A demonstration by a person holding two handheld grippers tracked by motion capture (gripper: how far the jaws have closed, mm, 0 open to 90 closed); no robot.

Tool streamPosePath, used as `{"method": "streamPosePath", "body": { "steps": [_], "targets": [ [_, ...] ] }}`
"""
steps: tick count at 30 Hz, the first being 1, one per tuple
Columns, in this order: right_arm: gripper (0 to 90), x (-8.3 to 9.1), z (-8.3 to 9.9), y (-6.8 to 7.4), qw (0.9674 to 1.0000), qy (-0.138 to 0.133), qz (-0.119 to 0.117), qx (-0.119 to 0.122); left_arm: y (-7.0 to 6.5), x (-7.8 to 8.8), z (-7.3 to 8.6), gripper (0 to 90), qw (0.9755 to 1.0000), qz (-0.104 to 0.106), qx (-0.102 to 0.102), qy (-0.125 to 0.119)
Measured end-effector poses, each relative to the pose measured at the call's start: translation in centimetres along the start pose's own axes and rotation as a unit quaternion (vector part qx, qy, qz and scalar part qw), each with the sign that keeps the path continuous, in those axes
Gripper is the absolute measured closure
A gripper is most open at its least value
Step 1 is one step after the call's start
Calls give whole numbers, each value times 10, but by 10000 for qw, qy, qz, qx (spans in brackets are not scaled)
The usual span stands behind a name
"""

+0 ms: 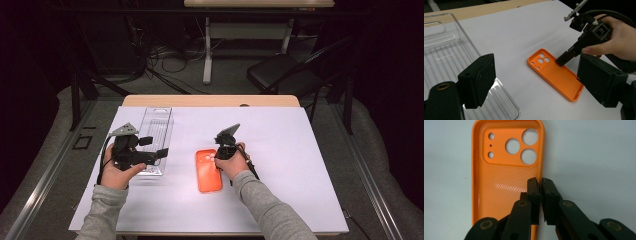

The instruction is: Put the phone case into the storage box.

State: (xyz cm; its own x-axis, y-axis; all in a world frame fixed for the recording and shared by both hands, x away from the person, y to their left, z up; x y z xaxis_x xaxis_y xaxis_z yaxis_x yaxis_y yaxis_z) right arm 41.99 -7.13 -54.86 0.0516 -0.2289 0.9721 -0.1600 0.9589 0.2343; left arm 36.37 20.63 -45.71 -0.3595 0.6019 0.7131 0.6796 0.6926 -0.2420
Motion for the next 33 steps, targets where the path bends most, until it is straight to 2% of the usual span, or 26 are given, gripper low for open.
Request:
{"method": "streamPosePath", "body": {
  "steps": [25,33],
  "targets": [
    [860,0,1,1,10000,-33,37,-53,0,0,0,153,10000,-17,-17,13],
    [862,0,1,1,9999,-59,-17,-118,0,0,0,153,10000,-13,-20,14]
  ]
}}
Point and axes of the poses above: each handheld gripper's, and its own axes: x roughly backward along the jaws, z roughly out of its underside, y roughly to its left, the point moved 2 cm from there along -x, roughly forward along the jaws, and after that the axes turned 14 degrees about y, right-handed, at the moved point
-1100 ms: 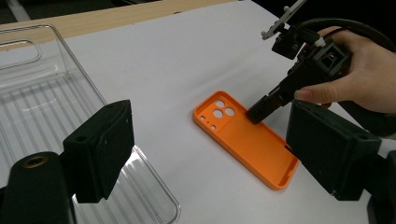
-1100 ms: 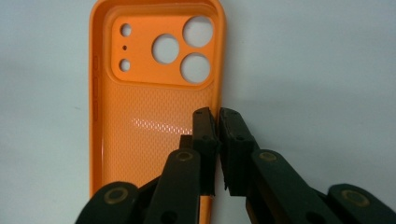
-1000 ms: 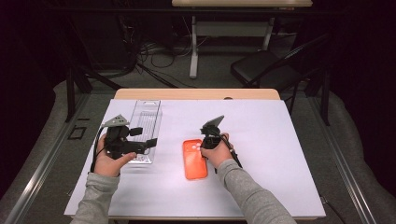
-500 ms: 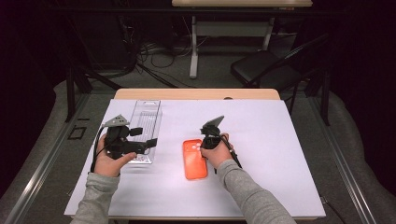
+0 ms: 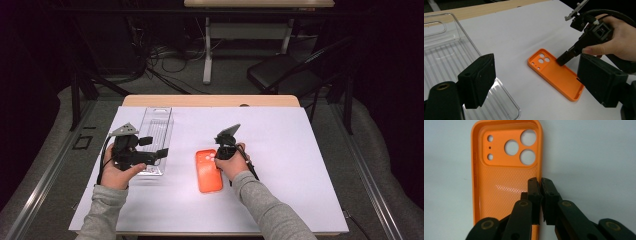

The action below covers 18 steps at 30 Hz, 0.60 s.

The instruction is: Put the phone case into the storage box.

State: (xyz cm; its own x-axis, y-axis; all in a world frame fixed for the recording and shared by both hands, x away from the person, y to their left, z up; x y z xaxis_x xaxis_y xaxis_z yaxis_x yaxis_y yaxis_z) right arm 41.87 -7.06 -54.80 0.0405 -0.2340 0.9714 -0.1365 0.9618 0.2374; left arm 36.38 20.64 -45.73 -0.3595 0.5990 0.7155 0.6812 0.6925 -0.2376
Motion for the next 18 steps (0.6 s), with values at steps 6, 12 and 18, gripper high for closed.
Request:
{"method": "streamPosePath", "body": {
  "steps": [6,12,18],
  "targets": [
    [864,0,0,-1,10000,24,-32,-38,0,0,0,153,10000,-16,-6,6],
    [864,1,1,-2,9999,39,-70,-89,0,0,0,153,10000,-18,-6,4],
    [865,1,1,-4,9999,25,-114,-113,0,0,0,153,10000,-19,-3,1]
  ]
}}
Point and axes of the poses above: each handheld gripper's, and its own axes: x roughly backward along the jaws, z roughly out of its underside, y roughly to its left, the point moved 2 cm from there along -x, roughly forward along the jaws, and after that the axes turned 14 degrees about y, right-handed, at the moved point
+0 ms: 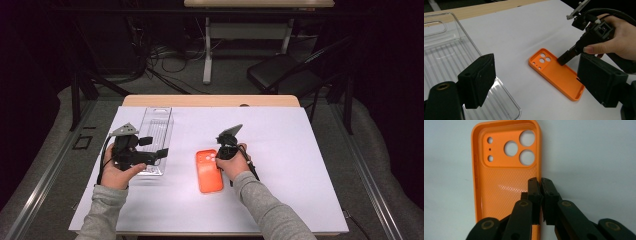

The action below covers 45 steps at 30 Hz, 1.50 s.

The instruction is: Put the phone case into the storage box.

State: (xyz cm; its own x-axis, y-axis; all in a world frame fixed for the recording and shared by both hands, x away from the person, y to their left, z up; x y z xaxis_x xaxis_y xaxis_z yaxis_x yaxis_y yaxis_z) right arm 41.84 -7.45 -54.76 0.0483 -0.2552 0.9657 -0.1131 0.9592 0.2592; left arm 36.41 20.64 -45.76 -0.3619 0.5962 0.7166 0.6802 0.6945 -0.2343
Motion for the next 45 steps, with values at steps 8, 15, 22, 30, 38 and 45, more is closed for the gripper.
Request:
{"method": "streamPosePath", "body": {
  "steps": [8,15,22,30,38,45],
  "targets": [
    [866,2,1,-1,10000,-30,-60,4,0,0,0,153,10000,1,8,-2],
    [867,7,2,-1,9999,-98,-126,12,0,0,0,153,10000,-9,13,8],
    [867,10,3,-1,9998,-156,-144,3,-1,-1,0,153,10000,-11,26,18],
    [868,18,4,-2,9992,-334,-190,96,-2,-2,0,153,10000,0,12,22],
    [869,25,6,1,9980,-583,-194,130,-4,-3,-1,154,10000,1,-12,29],
    [869,29,9,4,9966,-764,-168,256,-5,-3,-1,157,10000,-9,-23,12]
  ]
}}
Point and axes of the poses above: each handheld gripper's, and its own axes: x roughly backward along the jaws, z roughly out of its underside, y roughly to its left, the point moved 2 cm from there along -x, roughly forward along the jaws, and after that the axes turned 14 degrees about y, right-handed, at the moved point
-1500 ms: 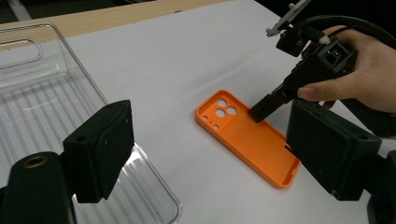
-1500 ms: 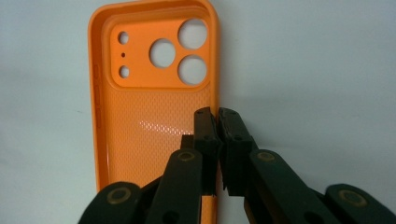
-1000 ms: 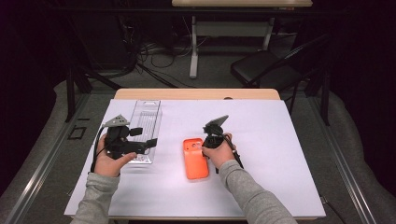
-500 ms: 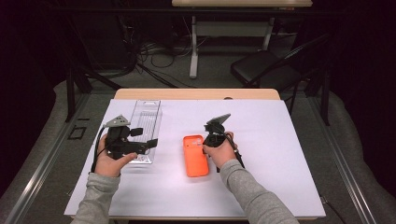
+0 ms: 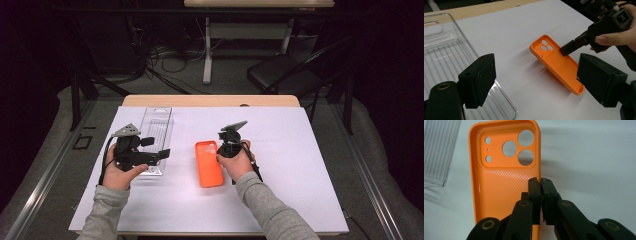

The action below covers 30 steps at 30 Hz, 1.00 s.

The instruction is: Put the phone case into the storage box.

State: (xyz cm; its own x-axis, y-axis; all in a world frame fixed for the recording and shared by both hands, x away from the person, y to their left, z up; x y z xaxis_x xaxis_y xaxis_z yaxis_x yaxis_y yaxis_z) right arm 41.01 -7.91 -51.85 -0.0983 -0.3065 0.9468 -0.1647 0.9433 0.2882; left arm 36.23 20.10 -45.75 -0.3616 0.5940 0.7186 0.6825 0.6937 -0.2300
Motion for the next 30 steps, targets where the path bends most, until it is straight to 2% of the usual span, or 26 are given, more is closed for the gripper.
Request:
{"method": "streamPosePath", "body": {
  "steps": [3,12,13,14,18,21,22,30],
  "targets": [
    [870,3,2,2,9999,-96,61,102,-1,0,0,157,10000,6,1,-14],
    [870,10,7,7,9994,-266,12,220,-2,-1,0,157,10000,-10,27,-18],
    [870,11,8,8,9989,-394,-96,234,-2,-1,0,157,10000,-10,31,-22],
    [870,13,9,8,9990,-359,-91,251,-2,-1,-1,157,10000,-12,41,-25],
    [870,19,11,10,9978,-555,-127,350,-2,-1,-1,158,10000,-50,55,-17],
    [870,23,13,10,9975,-580,-171,359,-2,-1,0,158,9999,-95,140,-16],
    [871,24,13,10,9965,-699,-237,394,-2,-2,0,159,9998,-96,156,-12],
    [884,29,19,14,9941,-897,-259,549,-5,-5,-1,159,9998,-116,154,-23]
  ]
}}
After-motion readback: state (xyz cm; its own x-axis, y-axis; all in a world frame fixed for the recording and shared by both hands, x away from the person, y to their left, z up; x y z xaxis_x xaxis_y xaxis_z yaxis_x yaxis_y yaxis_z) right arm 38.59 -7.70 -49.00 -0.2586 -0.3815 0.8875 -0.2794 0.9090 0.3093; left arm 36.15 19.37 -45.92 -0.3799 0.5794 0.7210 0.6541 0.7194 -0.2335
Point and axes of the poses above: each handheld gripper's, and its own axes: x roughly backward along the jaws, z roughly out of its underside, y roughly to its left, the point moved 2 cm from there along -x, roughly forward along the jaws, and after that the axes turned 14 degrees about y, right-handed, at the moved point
